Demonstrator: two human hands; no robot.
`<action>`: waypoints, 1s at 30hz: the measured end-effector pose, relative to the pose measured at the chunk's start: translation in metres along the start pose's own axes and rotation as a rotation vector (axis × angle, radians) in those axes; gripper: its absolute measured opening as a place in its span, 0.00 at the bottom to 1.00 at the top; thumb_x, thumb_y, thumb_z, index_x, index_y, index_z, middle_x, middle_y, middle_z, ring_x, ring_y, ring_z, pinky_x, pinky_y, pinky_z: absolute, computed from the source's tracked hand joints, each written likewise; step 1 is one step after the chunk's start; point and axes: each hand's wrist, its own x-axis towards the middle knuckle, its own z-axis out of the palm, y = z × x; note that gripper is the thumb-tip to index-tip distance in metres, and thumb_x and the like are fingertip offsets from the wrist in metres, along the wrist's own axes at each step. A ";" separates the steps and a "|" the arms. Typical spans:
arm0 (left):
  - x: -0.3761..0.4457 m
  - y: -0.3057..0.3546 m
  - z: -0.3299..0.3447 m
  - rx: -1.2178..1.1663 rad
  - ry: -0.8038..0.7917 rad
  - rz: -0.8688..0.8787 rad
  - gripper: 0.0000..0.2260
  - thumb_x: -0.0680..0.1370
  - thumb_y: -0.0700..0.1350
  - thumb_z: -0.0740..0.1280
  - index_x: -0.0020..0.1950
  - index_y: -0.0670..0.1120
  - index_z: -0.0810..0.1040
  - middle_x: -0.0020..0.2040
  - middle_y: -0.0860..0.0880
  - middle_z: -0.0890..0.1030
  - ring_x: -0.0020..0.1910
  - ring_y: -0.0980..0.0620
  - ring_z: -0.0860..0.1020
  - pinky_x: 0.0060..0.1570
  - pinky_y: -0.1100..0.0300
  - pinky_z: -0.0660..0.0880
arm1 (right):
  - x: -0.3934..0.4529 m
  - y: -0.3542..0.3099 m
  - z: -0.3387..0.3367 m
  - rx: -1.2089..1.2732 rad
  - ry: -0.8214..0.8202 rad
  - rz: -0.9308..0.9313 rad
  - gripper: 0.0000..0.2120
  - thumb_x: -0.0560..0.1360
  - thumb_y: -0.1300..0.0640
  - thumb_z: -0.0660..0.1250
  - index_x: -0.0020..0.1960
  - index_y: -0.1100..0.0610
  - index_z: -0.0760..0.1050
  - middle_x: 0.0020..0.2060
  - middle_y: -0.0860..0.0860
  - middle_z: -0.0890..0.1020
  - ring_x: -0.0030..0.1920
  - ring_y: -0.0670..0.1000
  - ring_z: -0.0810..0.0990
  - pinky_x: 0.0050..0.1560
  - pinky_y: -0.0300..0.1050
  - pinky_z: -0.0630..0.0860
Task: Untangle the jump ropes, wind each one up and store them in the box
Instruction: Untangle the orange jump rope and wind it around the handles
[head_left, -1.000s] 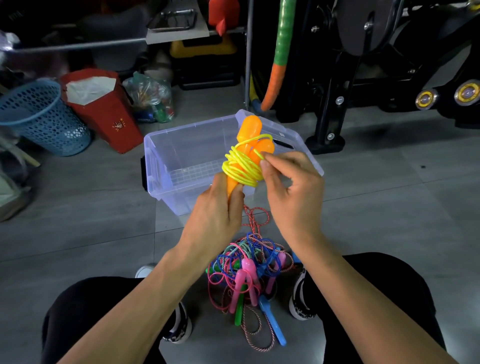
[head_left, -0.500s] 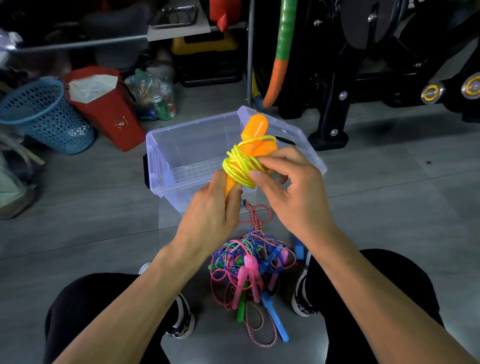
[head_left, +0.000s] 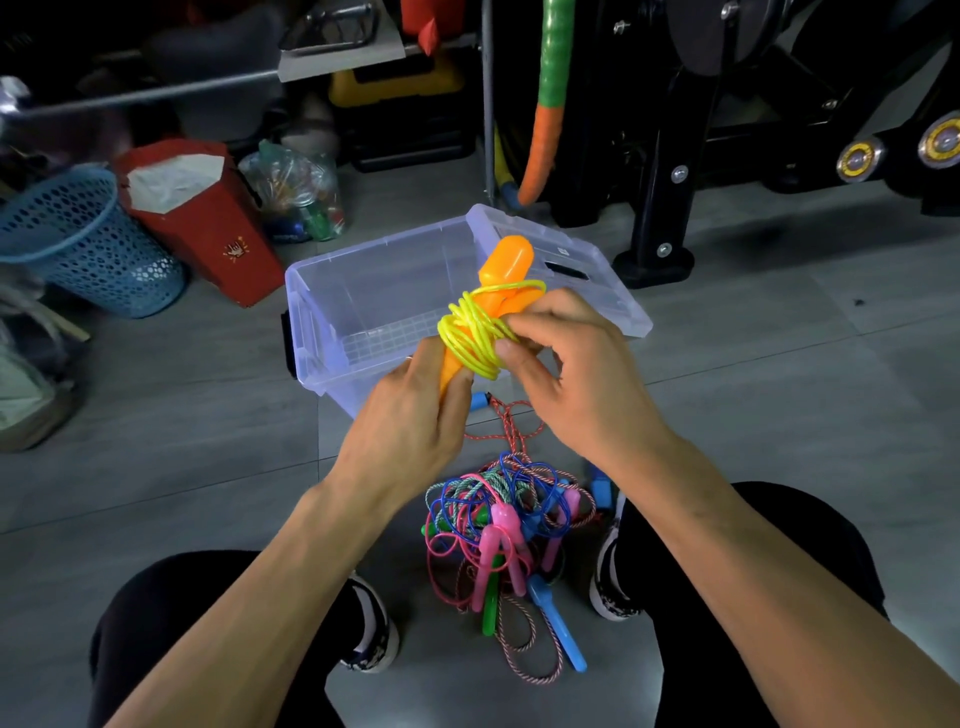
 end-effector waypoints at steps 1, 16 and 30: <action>0.000 0.000 -0.001 0.031 -0.006 0.019 0.23 0.77 0.57 0.50 0.52 0.40 0.72 0.39 0.44 0.77 0.35 0.40 0.74 0.32 0.49 0.70 | -0.001 0.000 -0.001 -0.003 -0.021 0.016 0.05 0.75 0.62 0.68 0.47 0.63 0.80 0.42 0.48 0.73 0.40 0.39 0.70 0.45 0.23 0.64; 0.002 -0.002 0.007 -0.030 -0.076 0.078 0.20 0.79 0.58 0.50 0.52 0.43 0.70 0.38 0.45 0.76 0.34 0.42 0.73 0.33 0.46 0.72 | 0.000 -0.003 0.006 -0.163 -0.080 0.201 0.17 0.76 0.57 0.52 0.57 0.64 0.73 0.51 0.55 0.69 0.55 0.57 0.71 0.54 0.50 0.70; 0.008 0.006 0.012 -0.211 -0.126 -0.058 0.15 0.81 0.54 0.54 0.52 0.45 0.73 0.43 0.48 0.80 0.40 0.50 0.75 0.42 0.49 0.71 | 0.008 0.000 0.006 0.160 0.013 0.474 0.11 0.76 0.59 0.58 0.53 0.57 0.78 0.55 0.46 0.65 0.63 0.51 0.66 0.64 0.40 0.66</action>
